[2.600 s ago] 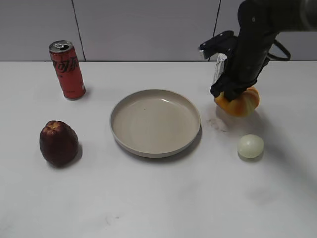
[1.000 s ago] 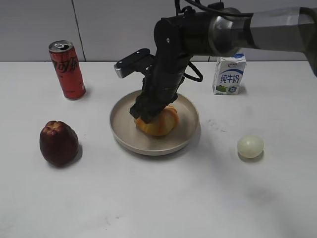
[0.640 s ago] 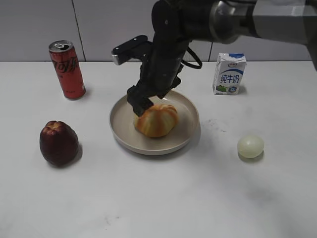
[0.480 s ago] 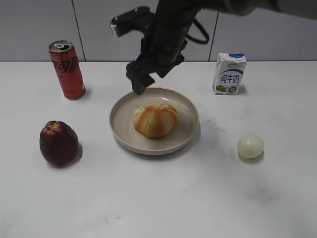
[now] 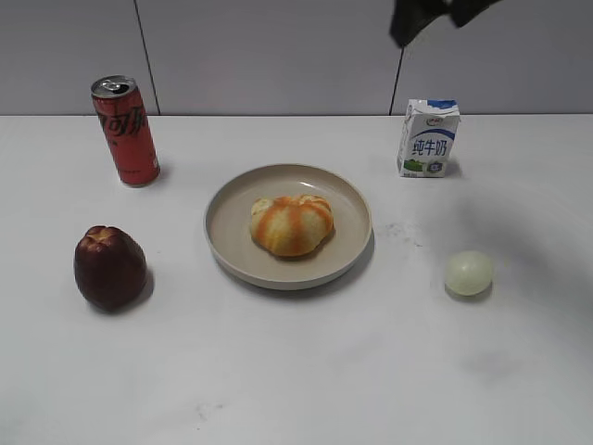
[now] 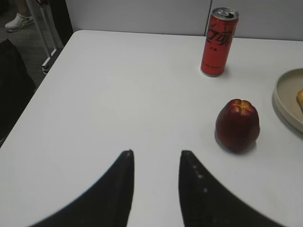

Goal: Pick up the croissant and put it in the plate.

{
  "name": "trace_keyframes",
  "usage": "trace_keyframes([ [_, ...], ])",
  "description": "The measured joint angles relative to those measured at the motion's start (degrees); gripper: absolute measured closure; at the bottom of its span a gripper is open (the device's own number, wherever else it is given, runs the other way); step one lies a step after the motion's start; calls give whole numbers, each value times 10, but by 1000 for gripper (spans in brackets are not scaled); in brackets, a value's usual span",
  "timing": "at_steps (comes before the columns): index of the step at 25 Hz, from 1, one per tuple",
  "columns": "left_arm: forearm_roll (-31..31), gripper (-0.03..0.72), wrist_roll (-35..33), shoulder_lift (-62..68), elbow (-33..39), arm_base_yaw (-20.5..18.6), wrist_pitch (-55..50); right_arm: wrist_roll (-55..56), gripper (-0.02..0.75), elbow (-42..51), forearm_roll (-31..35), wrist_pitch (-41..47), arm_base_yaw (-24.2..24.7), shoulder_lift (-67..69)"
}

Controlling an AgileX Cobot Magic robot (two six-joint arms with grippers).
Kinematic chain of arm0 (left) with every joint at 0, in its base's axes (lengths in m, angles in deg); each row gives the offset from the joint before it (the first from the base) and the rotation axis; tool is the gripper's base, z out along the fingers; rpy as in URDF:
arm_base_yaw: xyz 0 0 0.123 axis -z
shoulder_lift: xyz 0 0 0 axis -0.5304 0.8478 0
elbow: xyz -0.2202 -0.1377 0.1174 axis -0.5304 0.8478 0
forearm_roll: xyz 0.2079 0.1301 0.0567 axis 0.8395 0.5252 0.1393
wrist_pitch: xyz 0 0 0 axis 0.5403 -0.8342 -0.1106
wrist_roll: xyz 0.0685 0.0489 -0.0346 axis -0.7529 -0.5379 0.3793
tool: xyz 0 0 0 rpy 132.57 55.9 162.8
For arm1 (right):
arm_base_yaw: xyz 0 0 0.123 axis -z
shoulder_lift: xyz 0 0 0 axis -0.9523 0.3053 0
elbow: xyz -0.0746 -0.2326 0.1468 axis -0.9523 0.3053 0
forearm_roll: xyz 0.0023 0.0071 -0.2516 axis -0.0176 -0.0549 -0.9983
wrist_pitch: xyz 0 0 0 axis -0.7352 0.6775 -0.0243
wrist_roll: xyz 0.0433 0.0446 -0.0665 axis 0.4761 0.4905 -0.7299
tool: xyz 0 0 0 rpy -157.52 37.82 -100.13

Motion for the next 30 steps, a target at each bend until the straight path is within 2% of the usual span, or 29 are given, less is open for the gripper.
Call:
trace_keyframes([
  [5, 0, 449, 0, 0, 0, 0, 0, 18, 101, 107, -2, -13, 86, -92],
  [10, 0, 449, 0, 0, 0, 0, 0, 28, 101, 268, -6, -42, 149, -197],
  [18, 0, 449, 0, 0, 0, 0, 0, 51, 101, 464, -11, -53, 154, -418],
  [30, 0, 449, 0, 0, 0, 0, 0, 90, 104, 662, -24, -67, 154, -784],
])
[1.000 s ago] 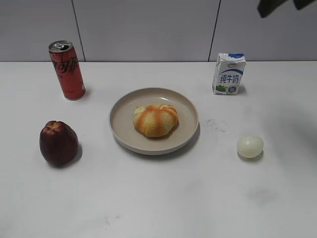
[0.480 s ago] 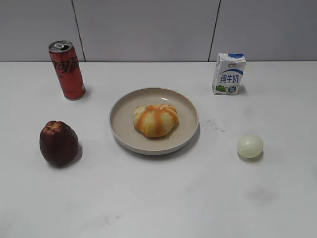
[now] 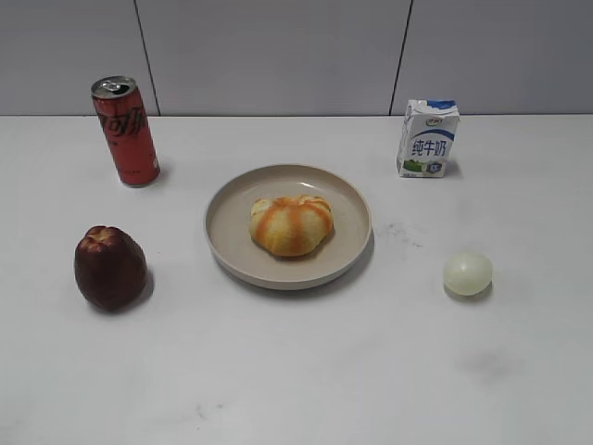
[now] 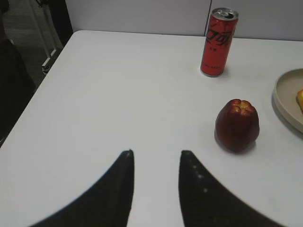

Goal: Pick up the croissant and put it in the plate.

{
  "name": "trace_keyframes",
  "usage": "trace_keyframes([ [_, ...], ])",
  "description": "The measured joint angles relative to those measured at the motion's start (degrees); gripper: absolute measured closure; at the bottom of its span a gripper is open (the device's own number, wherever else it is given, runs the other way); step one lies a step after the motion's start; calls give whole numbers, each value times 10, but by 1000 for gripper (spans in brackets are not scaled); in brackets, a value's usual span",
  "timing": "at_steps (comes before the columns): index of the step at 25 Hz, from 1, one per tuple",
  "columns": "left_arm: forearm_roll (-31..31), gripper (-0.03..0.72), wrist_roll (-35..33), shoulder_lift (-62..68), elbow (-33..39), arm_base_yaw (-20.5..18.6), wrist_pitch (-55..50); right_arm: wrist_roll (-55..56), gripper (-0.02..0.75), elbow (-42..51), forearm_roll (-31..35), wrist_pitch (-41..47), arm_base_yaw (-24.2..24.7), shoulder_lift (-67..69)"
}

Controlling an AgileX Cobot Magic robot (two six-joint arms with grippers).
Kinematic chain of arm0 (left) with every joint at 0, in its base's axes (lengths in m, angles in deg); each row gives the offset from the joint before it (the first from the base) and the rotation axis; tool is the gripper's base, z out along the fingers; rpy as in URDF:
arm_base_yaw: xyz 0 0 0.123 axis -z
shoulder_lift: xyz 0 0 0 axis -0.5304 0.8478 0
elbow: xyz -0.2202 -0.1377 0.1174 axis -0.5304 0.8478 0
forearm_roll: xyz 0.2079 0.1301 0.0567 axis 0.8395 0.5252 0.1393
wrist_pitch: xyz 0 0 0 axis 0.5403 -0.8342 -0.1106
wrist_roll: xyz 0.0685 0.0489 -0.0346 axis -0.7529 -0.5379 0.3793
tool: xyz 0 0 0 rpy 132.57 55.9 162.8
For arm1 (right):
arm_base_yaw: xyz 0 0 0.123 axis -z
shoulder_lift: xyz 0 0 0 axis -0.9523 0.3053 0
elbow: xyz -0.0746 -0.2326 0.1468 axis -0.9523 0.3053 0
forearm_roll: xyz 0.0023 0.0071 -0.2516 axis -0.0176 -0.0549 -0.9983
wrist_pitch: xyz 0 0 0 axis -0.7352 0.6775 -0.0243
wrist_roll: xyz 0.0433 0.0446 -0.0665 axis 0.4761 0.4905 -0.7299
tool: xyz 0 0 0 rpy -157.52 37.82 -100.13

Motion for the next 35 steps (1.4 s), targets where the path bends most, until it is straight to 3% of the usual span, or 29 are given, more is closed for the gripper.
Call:
trace_keyframes([
  [11, 0, 449, 0, 0, 0, 0, 0, 0, 127, 144, -23, 11, 0, -162],
  [29, 0, 449, 0, 0, 0, 0, 0, 0, 145, 148, -24, 12, 1, -167],
  [35, 0, 449, 0, 0, 0, 0, 0, 0, 145, 149, -24, 12, 26, -240],
])
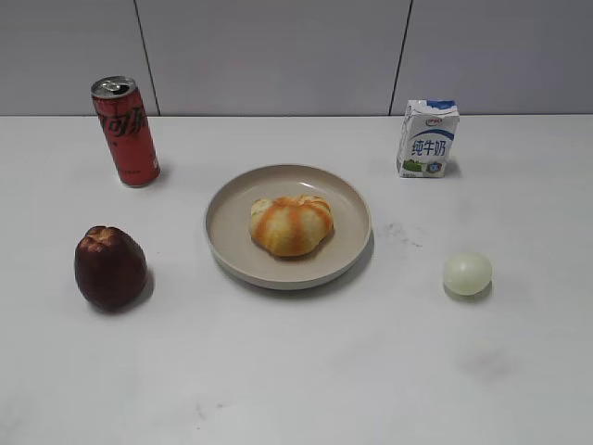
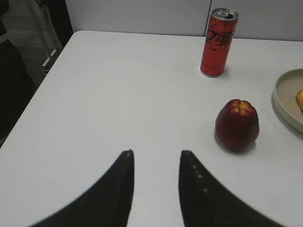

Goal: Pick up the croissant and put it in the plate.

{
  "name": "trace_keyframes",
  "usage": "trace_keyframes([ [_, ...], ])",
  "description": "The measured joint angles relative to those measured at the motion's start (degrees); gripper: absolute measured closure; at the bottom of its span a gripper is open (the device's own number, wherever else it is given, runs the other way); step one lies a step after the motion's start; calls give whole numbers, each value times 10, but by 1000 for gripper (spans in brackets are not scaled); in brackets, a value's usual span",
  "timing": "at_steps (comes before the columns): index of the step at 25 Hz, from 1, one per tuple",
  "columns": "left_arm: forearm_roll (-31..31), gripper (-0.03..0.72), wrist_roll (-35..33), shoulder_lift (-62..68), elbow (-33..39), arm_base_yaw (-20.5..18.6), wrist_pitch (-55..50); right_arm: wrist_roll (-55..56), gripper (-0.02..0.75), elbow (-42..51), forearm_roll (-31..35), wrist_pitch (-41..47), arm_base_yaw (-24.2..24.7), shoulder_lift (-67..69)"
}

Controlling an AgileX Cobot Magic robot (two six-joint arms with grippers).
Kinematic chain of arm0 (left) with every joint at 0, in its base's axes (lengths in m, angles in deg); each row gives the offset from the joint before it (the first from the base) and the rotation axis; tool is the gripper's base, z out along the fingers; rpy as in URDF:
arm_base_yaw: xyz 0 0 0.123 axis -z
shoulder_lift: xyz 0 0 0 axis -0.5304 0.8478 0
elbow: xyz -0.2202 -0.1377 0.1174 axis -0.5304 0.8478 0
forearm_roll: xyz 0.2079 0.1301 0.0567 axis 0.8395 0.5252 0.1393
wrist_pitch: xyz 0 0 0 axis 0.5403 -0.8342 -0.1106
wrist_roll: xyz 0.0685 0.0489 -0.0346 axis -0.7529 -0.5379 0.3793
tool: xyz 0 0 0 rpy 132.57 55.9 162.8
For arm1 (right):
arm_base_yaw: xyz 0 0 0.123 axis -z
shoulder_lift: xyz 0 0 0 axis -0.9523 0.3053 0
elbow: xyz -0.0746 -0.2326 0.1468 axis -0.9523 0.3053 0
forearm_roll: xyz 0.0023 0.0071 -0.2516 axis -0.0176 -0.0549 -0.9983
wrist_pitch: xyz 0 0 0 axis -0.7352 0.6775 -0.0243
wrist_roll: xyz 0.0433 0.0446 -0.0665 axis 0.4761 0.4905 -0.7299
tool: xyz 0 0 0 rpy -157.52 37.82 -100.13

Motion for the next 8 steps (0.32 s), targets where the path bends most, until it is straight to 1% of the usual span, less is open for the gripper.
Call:
trace_keyframes([
  [3, 0, 449, 0, 0, 0, 0, 0, 0, 146, 0, 0, 0, 15, -44],
  [8, 0, 449, 0, 0, 0, 0, 0, 0, 146, 0, -1, 1, 16, -58],
])
